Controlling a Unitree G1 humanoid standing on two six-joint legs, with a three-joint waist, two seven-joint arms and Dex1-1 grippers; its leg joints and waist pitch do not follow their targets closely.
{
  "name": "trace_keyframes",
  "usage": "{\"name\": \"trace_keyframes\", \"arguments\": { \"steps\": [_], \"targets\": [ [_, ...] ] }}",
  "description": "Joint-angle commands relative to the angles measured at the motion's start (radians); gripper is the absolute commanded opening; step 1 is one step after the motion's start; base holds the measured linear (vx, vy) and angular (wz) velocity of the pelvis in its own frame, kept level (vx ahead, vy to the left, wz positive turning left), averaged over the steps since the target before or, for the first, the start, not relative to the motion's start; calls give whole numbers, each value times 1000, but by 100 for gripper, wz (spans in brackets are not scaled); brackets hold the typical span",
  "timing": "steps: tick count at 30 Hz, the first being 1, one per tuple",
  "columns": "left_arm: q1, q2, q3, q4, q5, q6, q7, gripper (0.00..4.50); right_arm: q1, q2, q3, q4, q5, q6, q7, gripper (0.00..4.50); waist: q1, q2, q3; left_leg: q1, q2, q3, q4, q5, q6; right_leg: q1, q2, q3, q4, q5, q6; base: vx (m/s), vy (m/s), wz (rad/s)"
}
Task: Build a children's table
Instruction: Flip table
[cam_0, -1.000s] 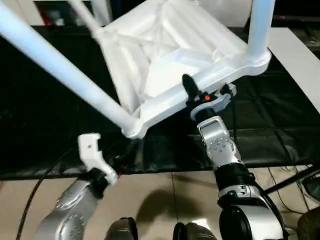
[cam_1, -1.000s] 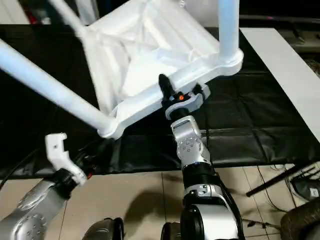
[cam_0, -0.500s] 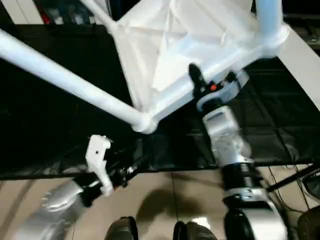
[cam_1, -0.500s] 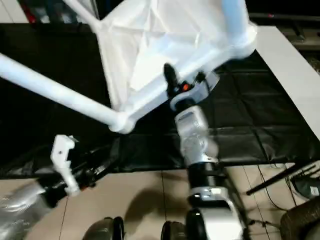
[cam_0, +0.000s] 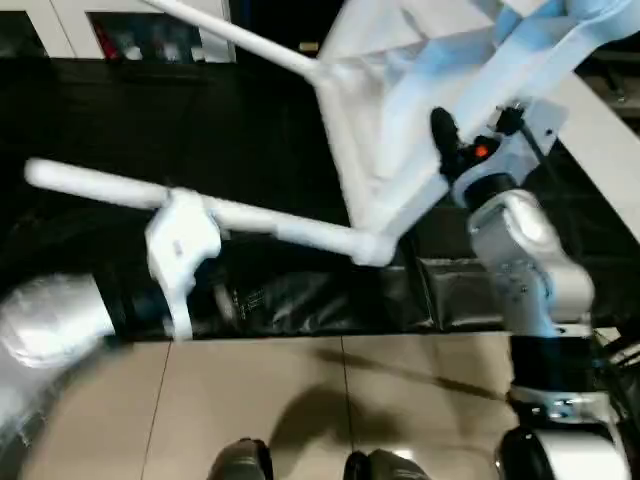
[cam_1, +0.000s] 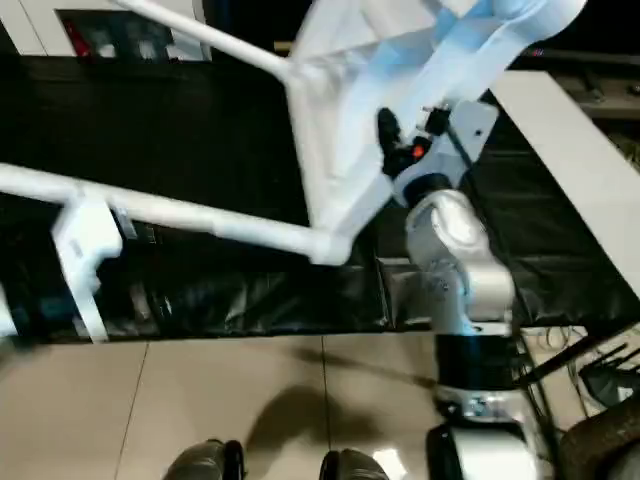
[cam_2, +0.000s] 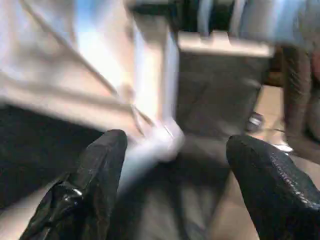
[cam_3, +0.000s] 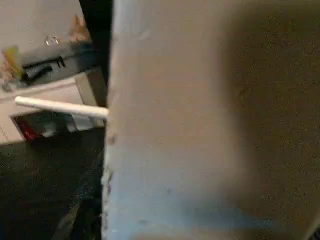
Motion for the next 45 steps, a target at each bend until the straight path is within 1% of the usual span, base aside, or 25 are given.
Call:
{"name": "trace_keyframes", "arguments": {
  "steps": [1,2,3,4,5,6,7,9,13,14,15,16,18,19,20,21,23,25,28,29,31,32,34,42,45],
  "targets": [
    [-58,28,10,13,4,-6,-23,394,-12,-38,6,-18,-60,75,-38,204,-11,1,-73,29,67,-30,-72,-220,-81,33,-88,79,-88,-354,-63,0,0,0],
    [-58,28,10,13,4,-6,-23,394,-12,-38,6,-18,-60,75,-38,204,-11,-4,-78,31,68,-30,-71,-217,-84,33,-87,79,-88,-359,-56,0,0,0],
    [-134,50,8,33,30,-28,-40,394,-28,-58,22,-34,-80,120,-50,204,-14,-5,-79,32,68,-30,-70,-216,-86,32,-87,79,-87,-353,-56,0,0,0],
    [-165,57,6,41,36,-36,-46,401,-35,-67,31,-40,-92,140,-54,204,-14,-10,-82,31,68,-31,-70,-208,-88,33,-84,79,-85,-346,-49,0,0,0],
    [-200,61,-5,51,49,-50,-49,418,-45,-76,45,-39,-102,156,-45,204,-18,-8,-84,31,68,-31,-69,-205,-97,32,-84,78,-82,-329,-52,0,0,0],
    [-253,65,-23,67,78,-79,-52,433,-57,-81,57,-36,-107,173,-35,204,-22,-22,-83,27,70,-31,-72,-203,-99,34,-83,78,-85,-328,-49,0,0,0],
    [-293,68,-39,80,104,-104,-53,433,-66,-81,62,-31,-106,182,-28,204,-18,-19,-86,32,71,-31,-68,-195,-101,31,-87,80,-82,-314,-49,0,0,0],
    [-352,69,-63,100,129,-130,-42,433,-76,-80,64,-24,-95,208,-20,204,-23,-29,-88,24,72,-31,-69,-184,-105,37,-87,80,-79,-288,-52,0,0,0],
    [-460,26,-89,122,165,-213,-20,433,-96,-75,87,16,-82,290,-1,204,-28,-35,-95,26,76,-30,-65,-165,-122,38,-88,80,-70,-214,-68,0,0,0],
    [-484,10,-92,126,169,-215,-6,440,-99,-72,88,18,-81,298,2,236,-28,-42,-97,25,77,-30,-66,-169,-127,39,-90,80,-68,-211,-73,0,0,0],
    [-487,10,-93,126,173,-217,-4,443,-100,-71,87,18,-81,299,3,255,-28,-40,-97,26,77,-29,-66,-175,-130,38,-90,80,-68,-210,-75,0,0,0],
    [-501,11,-108,133,208,-244,-3,443,-102,-62,79,21,-81,308,7,268,-28,-46,-99,26,77,-28,-64,-184,-131,39,-90,81,-69,-212,-74,0,0,0],
    [-506,14,-117,137,230,-270,-7,443,-104,-52,73,30,-78,308,7,274,-28,-49,-96,25,76,-28,-64,-198,-127,36,-91,82,-75,-247,-65,0,0,0],
    [-507,24,-123,138,239,-263,-8,443,-104,-52,76,32,-79,313,9,302,-28,-51,-99,24,76,-29,-64,-207,-131,38,-92,81,-76,-273,-60,0,0,0],
    [-508,31,-128,139,243,-254,-8,443,-104,-54,77,32,-80,318,12,310,-28,-51,-100,25,78,-30,-64,-204,-134,37,-91,80,-74,-276,-58,0,0,0],
    [-509,49,-145,160,292,-280,-2,443,-105,-56,81,33,-88,323,15,312,-28,-51,-99,26,78,-30,-64,-207,-135,34,-90,80,-75,-281,-56,0,0,0],
    [-502,98,-190,247,463,-355,55,443,-100,-70,109,39,-127,305,21,328,-28,-49,-97,27,76,-30,-64,-233,-140,29,-89,81,-83,-333,-30,0,0,0],
    [-496,123,-214,292,534,-363,89,443,-89,-74,119,40,-140,271,32,354,-28,-48,-99,28,77,-33,-63,-246,-145,28,-92,81,-86,-367,-10,0,0,0],
    [-477,158,-256,393,683,-420,164,443,-55,-58,109,27,-131,241,57,354,-28,-43,-101,30,80,-34,-64,-250,-143,24,-90,81,-82,-312,-35,0,0,0],
    [-470,157,-256,418,713,-439,193,443,-42,-56,110,25,-133,234,62,354,-26,-35,-103,31,81,-36,-64,-253,-144,25,-91,80,-80,-304,-41,0,0,0],
    [-463,144,-247,431,713,-440,216,443,-31,-58,115,26,-141,226,66,354,-26,-38,-106,31,83,-36,-65,-243,-144,29,-92,80,-76,-268,-61,0,0,0],
    [-460,138,-243,430,708,-436,220,426,-26,-60,118,26,-145,223,66,358,-23,-29,-110,31,84,-37,-64,-222,-146,32,-93,79,-68,-224,-82,0,0,0],
    [-454,108,-242,444,717,-452,232,408,-12,-54,112,27,-151,203,66,358,-23,-30,-110,30,82,-35,-63,-219,-145,34,-92,78,-66,-185,-108,0,0,0],
    [-448,73,-242,480,762,-507,257,362,3,-31,88,41,-157,143,80,284,-22,-28,-107,33,81,-39,-64,-293,-135,30,-93,77,-81,-293,-98,0,0,0],
    [-447,51,-237,472,729,-486,226,326,-3,-30,86,59,-163,131,81,251,-21,-25,-108,36,81,-41,-63,-311,-136,26,-96,76,-82,-308,-102,0,0,0]
  ]
}}
